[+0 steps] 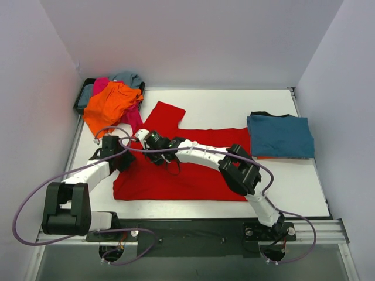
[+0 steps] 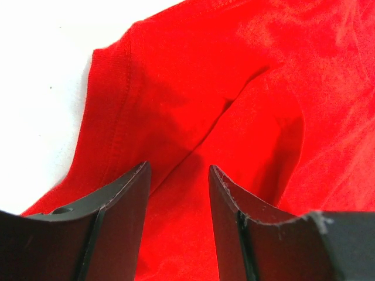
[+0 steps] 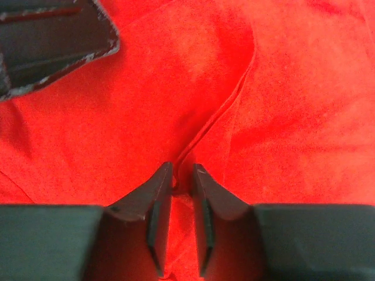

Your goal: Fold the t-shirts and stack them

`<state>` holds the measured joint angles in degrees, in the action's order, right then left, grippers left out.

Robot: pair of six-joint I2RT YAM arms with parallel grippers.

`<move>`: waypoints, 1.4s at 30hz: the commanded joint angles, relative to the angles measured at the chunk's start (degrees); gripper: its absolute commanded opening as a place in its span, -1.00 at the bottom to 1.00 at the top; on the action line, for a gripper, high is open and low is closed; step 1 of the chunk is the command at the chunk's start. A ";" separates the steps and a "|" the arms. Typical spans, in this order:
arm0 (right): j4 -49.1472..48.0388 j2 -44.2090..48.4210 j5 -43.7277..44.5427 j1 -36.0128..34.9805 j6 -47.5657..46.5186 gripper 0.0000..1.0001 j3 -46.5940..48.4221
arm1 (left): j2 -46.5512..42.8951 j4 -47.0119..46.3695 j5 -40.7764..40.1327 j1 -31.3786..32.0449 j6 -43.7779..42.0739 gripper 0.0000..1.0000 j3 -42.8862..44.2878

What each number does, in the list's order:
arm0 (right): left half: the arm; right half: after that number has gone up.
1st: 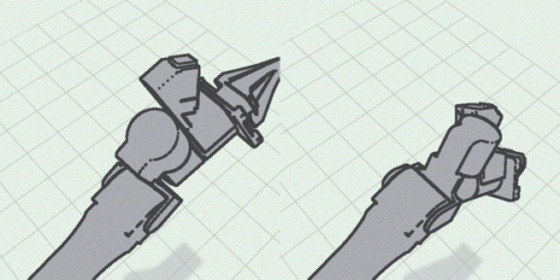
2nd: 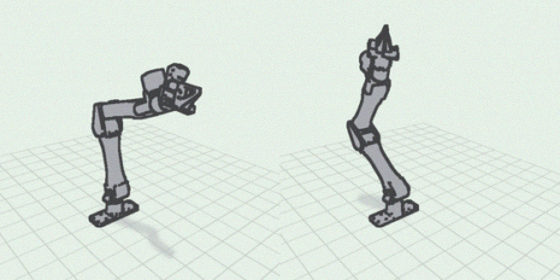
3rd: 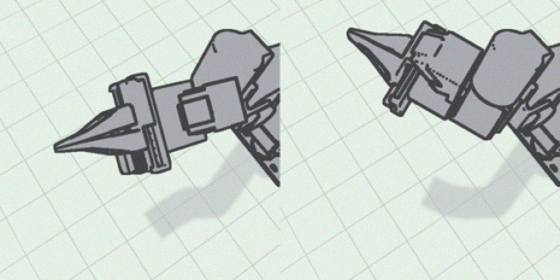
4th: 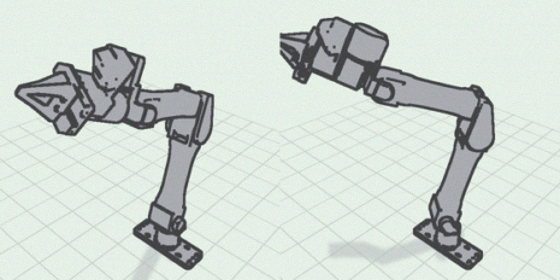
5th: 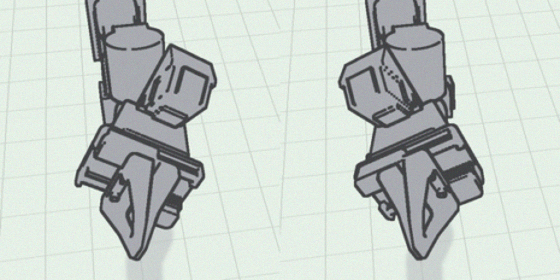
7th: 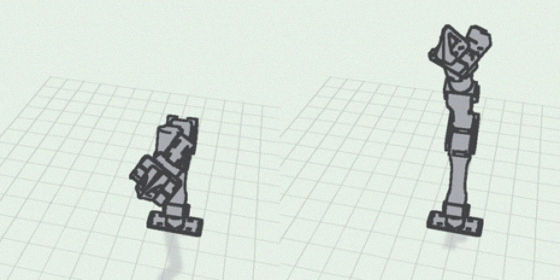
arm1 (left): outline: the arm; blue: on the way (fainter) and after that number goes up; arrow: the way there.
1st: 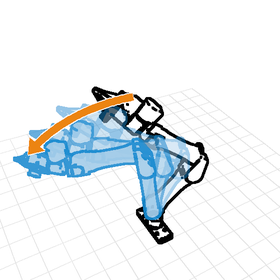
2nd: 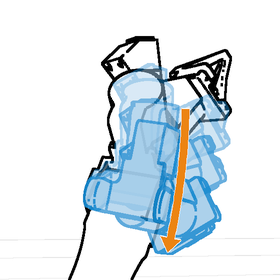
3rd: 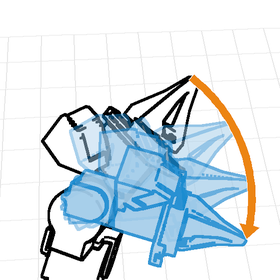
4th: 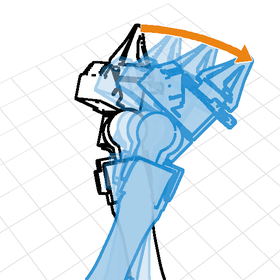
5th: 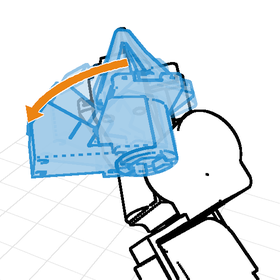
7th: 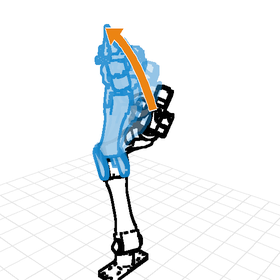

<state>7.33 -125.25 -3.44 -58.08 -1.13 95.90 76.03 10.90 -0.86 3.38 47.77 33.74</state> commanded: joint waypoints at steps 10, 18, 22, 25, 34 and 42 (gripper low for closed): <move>2.16 1.24 -4.01 9.12 11.13 -1.00 2.54 | 2.55 -1.93 1.39 -0.30 -0.83 0.08 2.03; 4.53 1.14 -8.33 12.64 15.62 -0.42 3.16 | 2.11 -0.27 -1.77 -0.30 -1.97 0.08 3.26; 4.53 4.65 -8.95 13.44 16.76 -0.36 0.70 | -1.75 1.23 -4.49 -0.30 -3.55 0.08 4.49; 2.79 9.49 -8.07 14.58 20.53 -0.41 -5.60 | -4.22 -0.34 -5.20 -0.13 -4.70 0.08 5.72; -6.19 31.45 -4.12 23.62 31.09 -0.49 -30.49 | 7.52 -12.19 -2.12 5.93 -8.73 0.10 19.75; -10.06 44.91 0.37 26.18 29.86 -0.46 -42.72 | 36.08 -6.86 -4.58 8.84 -12.96 0.34 51.83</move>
<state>0.05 -84.42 -5.08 -32.69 28.14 55.11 103.79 3.86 -4.08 12.14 38.02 74.13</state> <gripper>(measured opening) 0.266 0.652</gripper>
